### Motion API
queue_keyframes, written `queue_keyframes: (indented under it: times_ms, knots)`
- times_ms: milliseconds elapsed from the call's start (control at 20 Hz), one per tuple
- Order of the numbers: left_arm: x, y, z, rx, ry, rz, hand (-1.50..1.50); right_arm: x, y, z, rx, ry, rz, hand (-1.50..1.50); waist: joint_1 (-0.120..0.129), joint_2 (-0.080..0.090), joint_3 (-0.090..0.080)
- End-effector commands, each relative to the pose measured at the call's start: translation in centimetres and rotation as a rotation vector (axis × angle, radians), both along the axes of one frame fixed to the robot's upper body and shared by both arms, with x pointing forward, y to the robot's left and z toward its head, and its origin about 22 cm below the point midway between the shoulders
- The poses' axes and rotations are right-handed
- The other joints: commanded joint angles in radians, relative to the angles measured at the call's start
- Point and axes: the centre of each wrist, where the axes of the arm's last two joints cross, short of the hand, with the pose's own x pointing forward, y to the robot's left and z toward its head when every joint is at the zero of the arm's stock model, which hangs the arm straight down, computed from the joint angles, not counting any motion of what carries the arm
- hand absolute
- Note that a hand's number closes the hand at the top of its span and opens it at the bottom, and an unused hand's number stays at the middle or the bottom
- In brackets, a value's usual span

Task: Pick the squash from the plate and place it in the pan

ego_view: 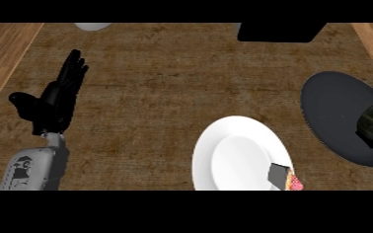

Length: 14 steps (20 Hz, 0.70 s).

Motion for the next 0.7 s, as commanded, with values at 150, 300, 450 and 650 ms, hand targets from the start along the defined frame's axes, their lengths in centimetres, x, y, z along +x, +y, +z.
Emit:
queue_keyframes:
  times_ms: [150,300,450,650]
  knots:
    - [0.8,-1.0,0.6,-0.007,-0.007,-0.026,0.0,6.6,-3.6,-3.2,-0.059,-0.021,-0.064,1.5,0.015,0.004,0.002]
    - [0.4,-0.7,-0.7,-0.004,-0.005,-0.022,0.0,8.5,-3.3,-5.7,-0.064,0.008,-0.078,1.5,0.02,0.007,0.002]
    - [-0.3,-1.4,-0.6,-0.01,0.004,-0.029,0.0,10.0,-3.0,-7.1,-0.054,0.003,-0.085,1.5,0.027,0.007,0.002]
    - [1.4,-2.2,1.3,-0.005,-0.013,-0.042,0.0,9.4,-3.6,-9.6,0.043,0.185,-0.064,-1.5,0.018,0.01,0.003]
